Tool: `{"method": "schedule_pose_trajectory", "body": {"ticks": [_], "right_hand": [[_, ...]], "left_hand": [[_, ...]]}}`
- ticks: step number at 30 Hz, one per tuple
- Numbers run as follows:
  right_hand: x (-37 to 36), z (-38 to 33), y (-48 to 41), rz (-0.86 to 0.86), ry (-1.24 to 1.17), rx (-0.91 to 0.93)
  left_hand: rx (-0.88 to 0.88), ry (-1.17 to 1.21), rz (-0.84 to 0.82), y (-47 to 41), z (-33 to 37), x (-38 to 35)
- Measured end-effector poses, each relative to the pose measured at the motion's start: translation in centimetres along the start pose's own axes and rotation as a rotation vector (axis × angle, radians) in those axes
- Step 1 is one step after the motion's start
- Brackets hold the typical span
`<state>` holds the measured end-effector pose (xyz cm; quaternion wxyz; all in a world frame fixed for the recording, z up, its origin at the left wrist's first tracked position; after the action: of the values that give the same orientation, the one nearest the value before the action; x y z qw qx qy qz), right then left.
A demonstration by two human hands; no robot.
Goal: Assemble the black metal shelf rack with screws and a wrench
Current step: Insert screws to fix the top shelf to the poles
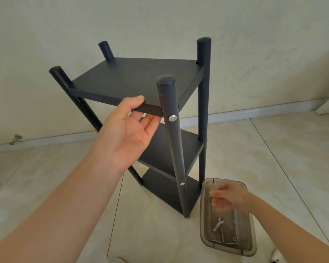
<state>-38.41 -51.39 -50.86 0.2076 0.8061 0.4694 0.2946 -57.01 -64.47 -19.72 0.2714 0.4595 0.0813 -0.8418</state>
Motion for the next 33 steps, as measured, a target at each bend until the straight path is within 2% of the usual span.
{"method": "schedule_pose_trajectory", "body": {"ticks": [3, 7, 9, 14, 18, 23, 26, 33], "right_hand": [[0.9, -8.1, 3.4, 0.006, -0.036, 0.167], [4.1, -17.9, 9.1, 0.267, -0.157, 0.393], [5.5, -21.3, 11.6, 0.309, -0.265, 0.457], [6.7, -25.4, 14.8, 0.168, -0.475, 0.429], [6.3, -25.8, 14.9, 0.098, -0.527, 0.379], [4.4, -26.7, 14.1, -0.052, -0.719, 0.342], [3.2, -27.5, 13.5, -0.096, -0.682, 0.375], [2.7, -29.5, 12.9, -0.137, -0.910, 0.514]], "left_hand": [[0.021, 0.020, 0.006, -0.1, -0.1, 0.1], [0.037, 0.018, 0.054, 0.1, -0.3, 0.2], [0.040, 0.023, 0.068, 0.2, -0.3, 0.1], [0.051, 0.005, 0.107, 0.8, -0.1, -0.2], [0.047, -0.019, 0.118, 0.8, 0.2, -0.2], [0.021, -0.038, 0.118, 0.6, 0.5, -0.4], [0.014, -0.051, 0.132, 0.4, 0.5, -0.2], [-0.016, -0.096, 0.135, 0.0, 0.8, 0.0]]}}
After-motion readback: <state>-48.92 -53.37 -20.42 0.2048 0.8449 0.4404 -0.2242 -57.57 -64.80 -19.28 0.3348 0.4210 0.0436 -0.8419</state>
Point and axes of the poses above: each hand's wrist, its own y-axis away from the middle knuckle, its own x-axis out of the back of the hand, z = x × y, the point moved 8 cm from there along -y, towards the middle knuckle, and after that the axes turned 11 degrees about y, right-handed, at the moved point
